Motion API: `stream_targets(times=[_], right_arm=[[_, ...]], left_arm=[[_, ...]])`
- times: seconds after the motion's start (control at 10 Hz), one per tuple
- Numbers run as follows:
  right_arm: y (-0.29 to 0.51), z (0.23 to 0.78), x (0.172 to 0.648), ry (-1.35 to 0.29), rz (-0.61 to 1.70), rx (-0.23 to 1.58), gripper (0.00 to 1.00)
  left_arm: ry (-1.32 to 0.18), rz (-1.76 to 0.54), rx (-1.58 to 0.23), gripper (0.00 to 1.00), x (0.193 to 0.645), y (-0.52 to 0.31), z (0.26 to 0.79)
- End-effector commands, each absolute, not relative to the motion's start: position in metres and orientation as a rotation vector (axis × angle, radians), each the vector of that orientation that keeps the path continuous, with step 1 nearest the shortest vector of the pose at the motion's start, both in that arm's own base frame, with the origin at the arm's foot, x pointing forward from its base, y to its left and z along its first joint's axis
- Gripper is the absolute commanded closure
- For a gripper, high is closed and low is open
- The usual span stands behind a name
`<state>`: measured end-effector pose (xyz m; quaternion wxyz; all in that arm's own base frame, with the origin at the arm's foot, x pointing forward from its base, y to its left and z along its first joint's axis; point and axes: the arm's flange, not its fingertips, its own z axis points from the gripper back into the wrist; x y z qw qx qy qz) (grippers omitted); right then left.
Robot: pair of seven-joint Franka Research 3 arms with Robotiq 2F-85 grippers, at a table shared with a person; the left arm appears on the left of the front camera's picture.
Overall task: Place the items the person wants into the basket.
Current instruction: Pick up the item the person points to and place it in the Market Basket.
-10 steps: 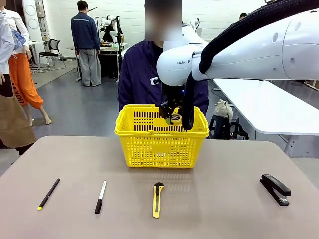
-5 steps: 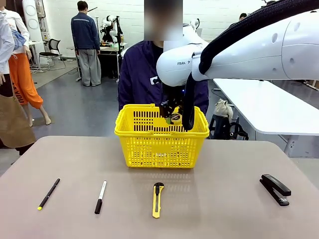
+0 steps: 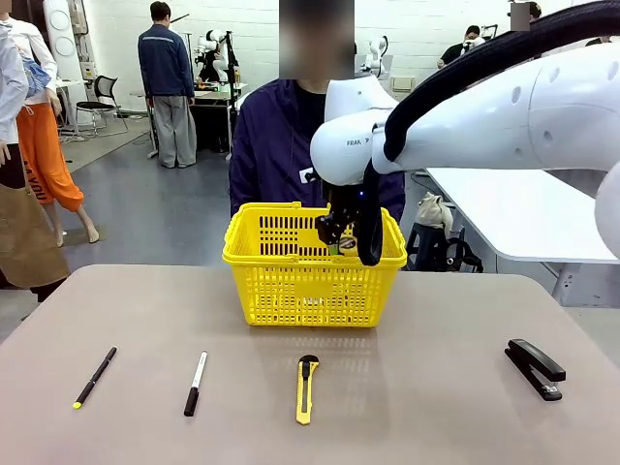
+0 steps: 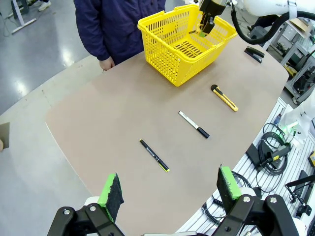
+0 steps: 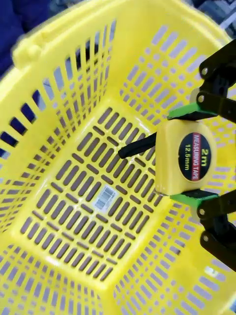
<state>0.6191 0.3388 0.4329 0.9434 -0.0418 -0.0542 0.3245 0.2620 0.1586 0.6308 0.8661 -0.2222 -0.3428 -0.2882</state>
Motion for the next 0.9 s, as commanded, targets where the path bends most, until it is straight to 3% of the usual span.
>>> stream_targets(times=[0.0, 0.5, 0.6, 0.8], right_arm=[[0.341, 0.413, 0.639, -0.053, 0.688, -0.039, 0.32], [0.346, 0.388, 0.656, 0.004, 0.713, -0.026, 0.32], [0.346, 0.388, 0.657, -0.002, 0.72, -0.022, 0.0], [0.345, 0.388, 0.657, -0.011, 0.733, -0.024, 0.0]], left_arm=[[-0.731, -0.622, -0.473, 0.0, 0.262, 0.161, 0.631], [-0.731, -0.622, -0.473, 0.0, 0.262, 0.161, 0.631], [-0.731, -0.622, -0.473, 0.0, 0.262, 0.161, 0.631], [-0.731, -0.622, -0.473, 0.0, 0.262, 0.161, 0.631]])
